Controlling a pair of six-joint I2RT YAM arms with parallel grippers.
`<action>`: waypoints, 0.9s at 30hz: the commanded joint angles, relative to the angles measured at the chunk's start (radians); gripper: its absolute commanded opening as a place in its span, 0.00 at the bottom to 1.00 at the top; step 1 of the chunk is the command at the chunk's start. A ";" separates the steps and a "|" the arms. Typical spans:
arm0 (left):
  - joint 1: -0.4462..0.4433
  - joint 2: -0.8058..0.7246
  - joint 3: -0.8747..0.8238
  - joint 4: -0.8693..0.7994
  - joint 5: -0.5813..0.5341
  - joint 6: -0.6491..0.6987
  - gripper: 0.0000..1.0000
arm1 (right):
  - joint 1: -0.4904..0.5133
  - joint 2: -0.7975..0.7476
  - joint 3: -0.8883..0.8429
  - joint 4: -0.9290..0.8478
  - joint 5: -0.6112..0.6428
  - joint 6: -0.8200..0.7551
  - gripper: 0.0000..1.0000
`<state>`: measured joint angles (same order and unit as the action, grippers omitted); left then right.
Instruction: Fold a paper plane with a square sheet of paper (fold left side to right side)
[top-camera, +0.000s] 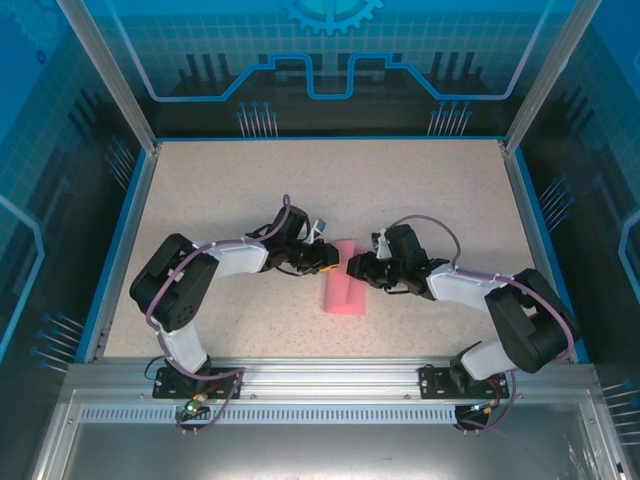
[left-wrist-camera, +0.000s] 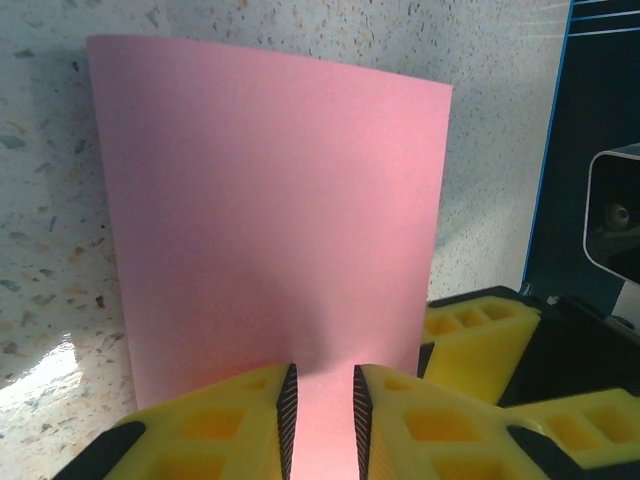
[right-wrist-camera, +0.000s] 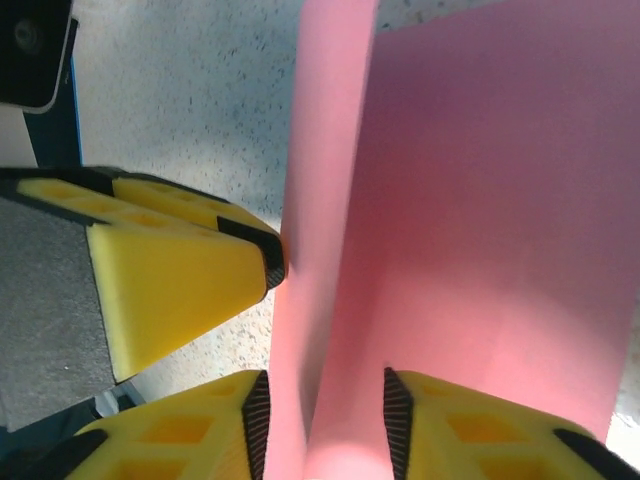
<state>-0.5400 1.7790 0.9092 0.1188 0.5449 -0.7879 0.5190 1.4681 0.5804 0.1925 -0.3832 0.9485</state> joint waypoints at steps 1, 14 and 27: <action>-0.010 0.012 0.023 0.005 -0.012 -0.002 0.25 | 0.015 0.030 0.010 0.032 -0.034 0.028 0.23; -0.010 -0.113 0.034 -0.254 -0.179 0.102 0.54 | 0.001 0.066 0.144 -0.338 0.181 -0.217 0.00; -0.057 0.018 0.106 -0.298 -0.169 0.111 0.57 | -0.004 0.116 0.157 -0.366 0.205 -0.240 0.01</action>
<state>-0.5850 1.7668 0.9737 -0.1375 0.3878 -0.7033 0.5217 1.5749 0.7162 -0.1398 -0.1970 0.7300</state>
